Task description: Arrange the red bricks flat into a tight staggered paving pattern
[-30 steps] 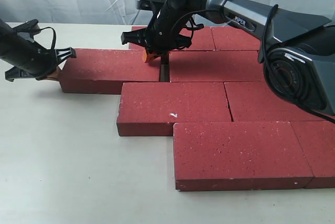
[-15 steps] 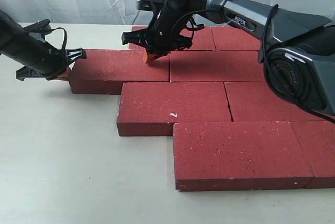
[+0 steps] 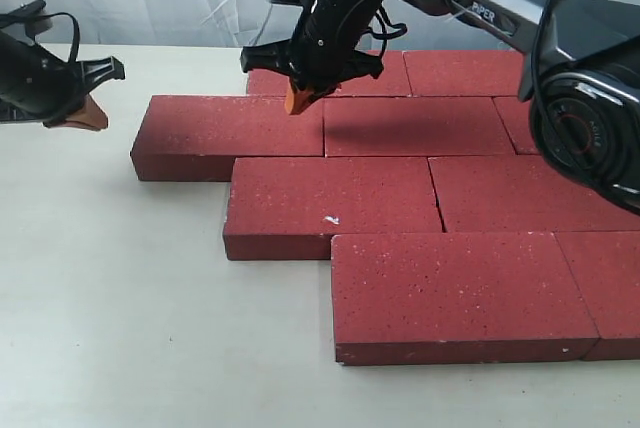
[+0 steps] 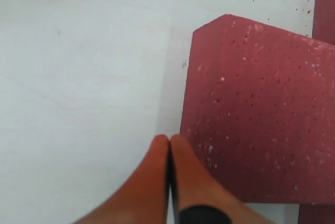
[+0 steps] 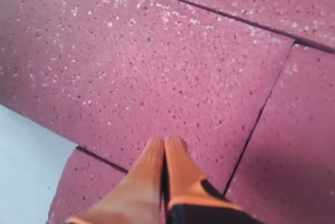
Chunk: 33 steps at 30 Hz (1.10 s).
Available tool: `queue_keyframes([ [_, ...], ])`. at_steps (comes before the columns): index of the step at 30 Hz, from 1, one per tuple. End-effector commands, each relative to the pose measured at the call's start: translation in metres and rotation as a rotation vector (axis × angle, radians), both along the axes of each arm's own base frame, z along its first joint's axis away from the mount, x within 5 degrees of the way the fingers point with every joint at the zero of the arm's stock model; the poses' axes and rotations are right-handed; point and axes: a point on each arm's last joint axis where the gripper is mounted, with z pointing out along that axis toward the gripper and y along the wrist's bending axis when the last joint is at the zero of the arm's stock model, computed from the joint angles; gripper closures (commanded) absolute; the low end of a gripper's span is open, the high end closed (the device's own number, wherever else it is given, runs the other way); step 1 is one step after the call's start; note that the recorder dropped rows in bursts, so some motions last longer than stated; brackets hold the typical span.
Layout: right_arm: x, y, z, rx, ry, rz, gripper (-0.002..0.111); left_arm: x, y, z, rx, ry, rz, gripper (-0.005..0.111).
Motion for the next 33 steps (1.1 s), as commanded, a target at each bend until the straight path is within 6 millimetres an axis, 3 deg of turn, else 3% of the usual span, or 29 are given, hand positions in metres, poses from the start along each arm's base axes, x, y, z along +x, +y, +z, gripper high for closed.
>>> queue_keyframes([
  [1,-0.005,-0.01,0.02,-0.05,-0.002,0.019,0.109,-0.014,0.008,0.024,0.104,-0.007,-0.016,0.107],
  [9,-0.006,-0.02,0.04,-0.091,-0.055,0.016,0.109,-0.057,0.01,0.063,0.173,-0.069,-0.029,0.107],
  [15,-0.023,-0.026,0.059,-0.037,-0.012,-0.01,0.109,-0.105,0.005,0.082,0.152,-0.063,-0.028,0.107],
  [22,-0.07,-0.053,0.073,-0.081,0.066,-0.015,0.109,-0.166,0.003,0.116,0.167,-0.103,-0.004,0.107],
  [26,-0.093,-0.073,0.079,-0.084,-0.046,-0.051,0.109,-0.194,0.004,0.136,0.217,-0.214,-0.006,0.107],
  [30,-0.123,-0.095,0.078,-0.11,-0.139,-0.062,0.109,-0.223,0.003,0.143,0.236,-0.295,-0.01,0.107],
  [33,-0.148,-0.109,0.074,-0.115,-0.146,-0.075,0.109,-0.244,0.001,0.138,0.231,-0.34,-0.007,0.107],
])
